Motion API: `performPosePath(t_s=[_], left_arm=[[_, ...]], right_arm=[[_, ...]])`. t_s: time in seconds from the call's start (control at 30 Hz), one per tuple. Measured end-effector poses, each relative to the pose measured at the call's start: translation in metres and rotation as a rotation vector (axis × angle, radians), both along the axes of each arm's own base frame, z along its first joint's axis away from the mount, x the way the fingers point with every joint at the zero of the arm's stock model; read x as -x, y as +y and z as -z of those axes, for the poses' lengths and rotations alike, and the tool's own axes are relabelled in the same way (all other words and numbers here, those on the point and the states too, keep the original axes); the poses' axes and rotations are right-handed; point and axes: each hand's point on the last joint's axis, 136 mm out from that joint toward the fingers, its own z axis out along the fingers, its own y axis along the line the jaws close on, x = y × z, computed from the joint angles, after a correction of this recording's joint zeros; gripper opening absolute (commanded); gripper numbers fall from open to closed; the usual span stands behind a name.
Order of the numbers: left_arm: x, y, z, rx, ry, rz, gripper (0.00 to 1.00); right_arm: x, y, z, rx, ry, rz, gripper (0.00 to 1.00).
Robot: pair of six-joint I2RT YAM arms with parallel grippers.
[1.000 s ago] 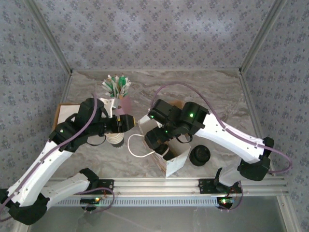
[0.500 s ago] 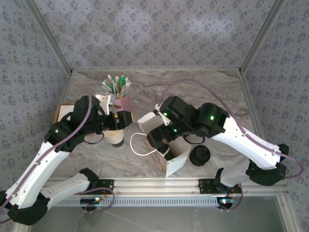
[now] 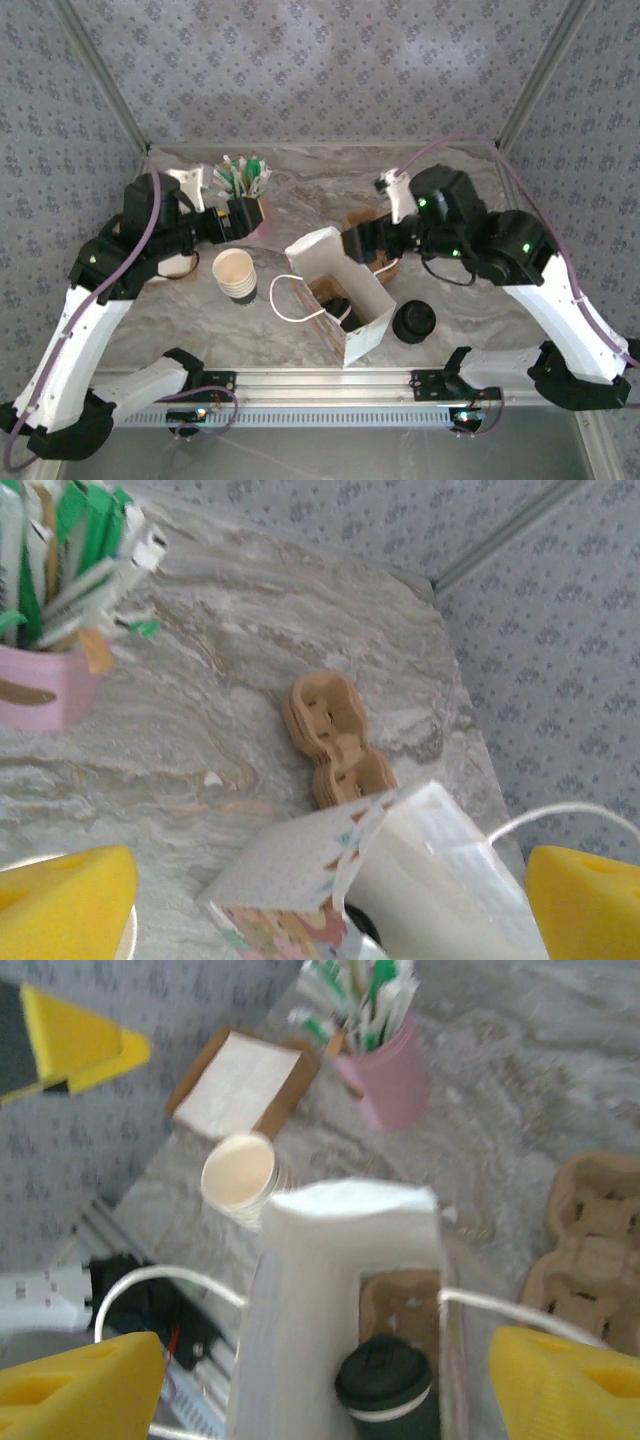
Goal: Pack the takeout coffee
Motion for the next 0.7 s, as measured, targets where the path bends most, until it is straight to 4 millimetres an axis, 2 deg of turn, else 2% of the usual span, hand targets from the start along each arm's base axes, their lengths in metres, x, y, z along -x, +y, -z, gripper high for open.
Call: performPosePath(t_s=[0.17,0.37,0.47,0.57,0.7], left_arm=[[-0.037,0.012,-0.004,-0.039,0.011,-0.074,0.99],[-0.078,0.041,0.028,-0.102,0.106,-0.185,0.99],[-0.095,0.054,0.045,-0.131,0.152,-0.226,0.97],[-0.112,0.067,0.064,-0.166,0.197,-0.260,0.89],[-0.129,0.081,0.087,-0.207,0.252,-0.287,0.75]], right_arm=[[-0.047,-0.042,-0.013,-0.070,-0.004,0.170,0.88],[-0.098,-0.093,-0.012,-0.160,0.038,0.344,0.90],[-0.123,-0.115,0.004,-0.202,0.094,0.410,0.89],[-0.146,-0.134,0.033,-0.236,0.176,0.464,0.87],[-0.167,-0.149,0.067,-0.268,0.274,0.509,0.73]])
